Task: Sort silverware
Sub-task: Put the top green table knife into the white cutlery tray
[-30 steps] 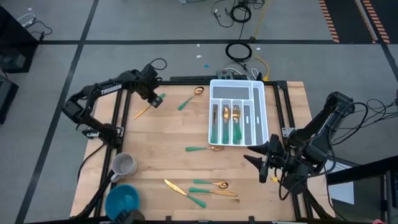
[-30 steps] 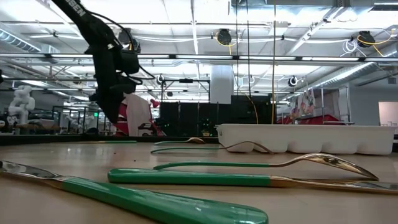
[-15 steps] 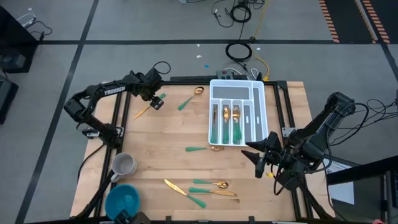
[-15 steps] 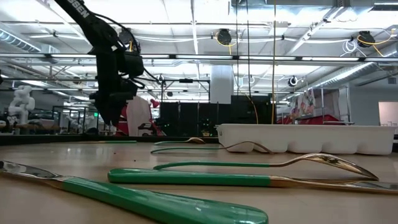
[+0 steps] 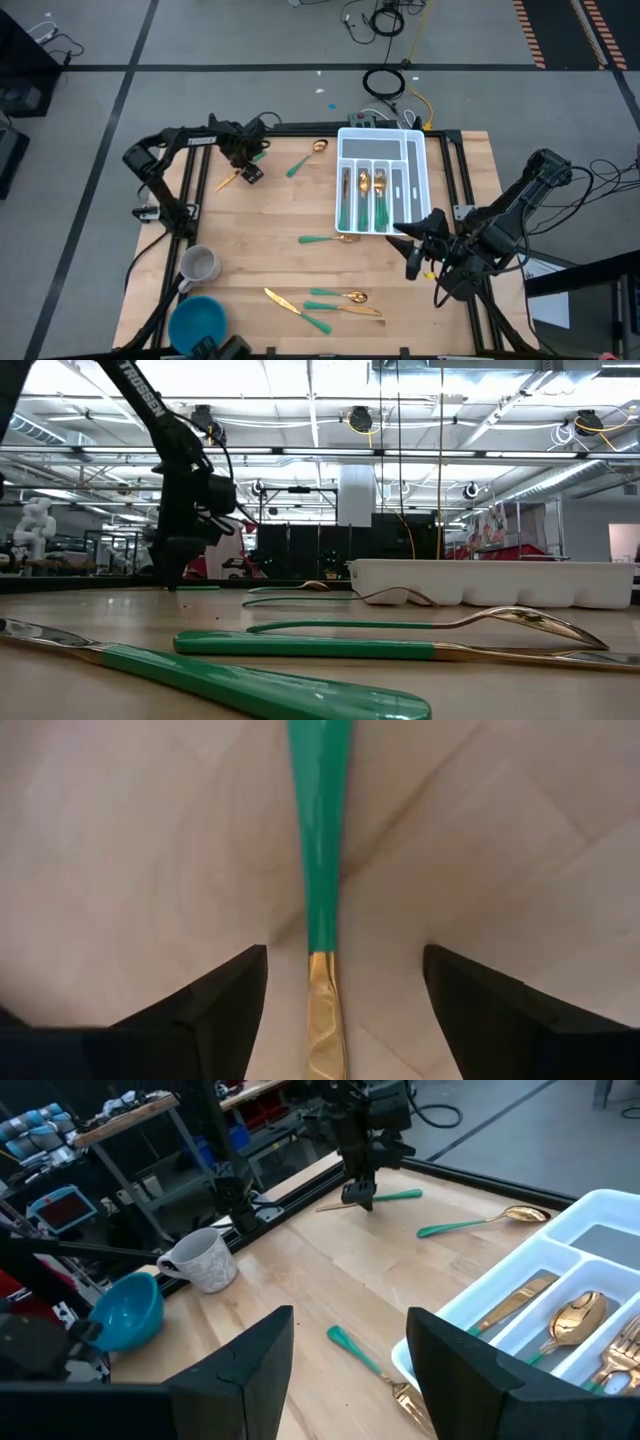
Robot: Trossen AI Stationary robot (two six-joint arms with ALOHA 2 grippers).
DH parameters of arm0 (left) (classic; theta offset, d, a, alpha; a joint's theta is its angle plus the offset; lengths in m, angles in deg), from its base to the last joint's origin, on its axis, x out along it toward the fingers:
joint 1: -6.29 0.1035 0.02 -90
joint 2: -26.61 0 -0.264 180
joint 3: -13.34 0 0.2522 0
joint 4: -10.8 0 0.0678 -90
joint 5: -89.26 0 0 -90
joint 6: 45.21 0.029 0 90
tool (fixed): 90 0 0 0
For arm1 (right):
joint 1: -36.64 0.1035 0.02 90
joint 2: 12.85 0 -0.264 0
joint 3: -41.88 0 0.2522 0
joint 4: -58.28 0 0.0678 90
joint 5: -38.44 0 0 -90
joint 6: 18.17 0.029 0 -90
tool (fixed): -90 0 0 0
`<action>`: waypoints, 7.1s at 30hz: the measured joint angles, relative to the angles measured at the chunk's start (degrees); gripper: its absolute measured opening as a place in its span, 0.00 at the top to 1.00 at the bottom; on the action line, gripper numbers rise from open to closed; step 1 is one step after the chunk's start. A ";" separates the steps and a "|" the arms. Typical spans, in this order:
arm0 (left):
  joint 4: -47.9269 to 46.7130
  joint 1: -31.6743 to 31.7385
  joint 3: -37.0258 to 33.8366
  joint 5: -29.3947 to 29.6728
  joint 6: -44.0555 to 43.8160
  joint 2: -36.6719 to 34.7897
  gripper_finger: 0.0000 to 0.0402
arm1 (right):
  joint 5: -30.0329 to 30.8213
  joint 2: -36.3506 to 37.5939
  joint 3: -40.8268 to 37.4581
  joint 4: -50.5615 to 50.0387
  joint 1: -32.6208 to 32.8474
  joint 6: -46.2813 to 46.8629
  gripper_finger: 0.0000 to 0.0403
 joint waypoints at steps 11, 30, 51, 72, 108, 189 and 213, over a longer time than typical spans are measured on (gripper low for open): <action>-1.93 1.17 0.91 -5.41 1.53 4.08 0.60 | -0.02 0.00 0.02 3.09 -0.85 0.00 0.53; -2.66 0.49 1.34 -4.59 -1.60 1.83 0.97 | -0.01 0.00 0.02 4.03 -1.64 -0.54 0.53; -3.35 -2.06 6.72 -2.25 -2.98 -2.95 0.88 | -0.22 0.00 0.02 3.98 -1.64 -1.97 0.53; -7.80 3.66 11.58 2.43 0.00 7.40 0.53 | -0.04 0.07 0.02 2.98 -2.08 -3.23 0.53; -9.07 5.65 14.45 0.63 5.74 11.32 0.97 | 0.02 0.15 0.02 2.60 -4.57 -3.44 0.53; -9.71 1.75 3.22 17.65 -24.68 0.79 1.00 | -13.84 0.15 0.02 1.39 -13.53 -7.15 0.50; -6.33 -20.49 -4.37 10.60 -30.00 0.83 1.00 | -13.92 0.15 0.02 5.34 -13.49 -10.28 0.50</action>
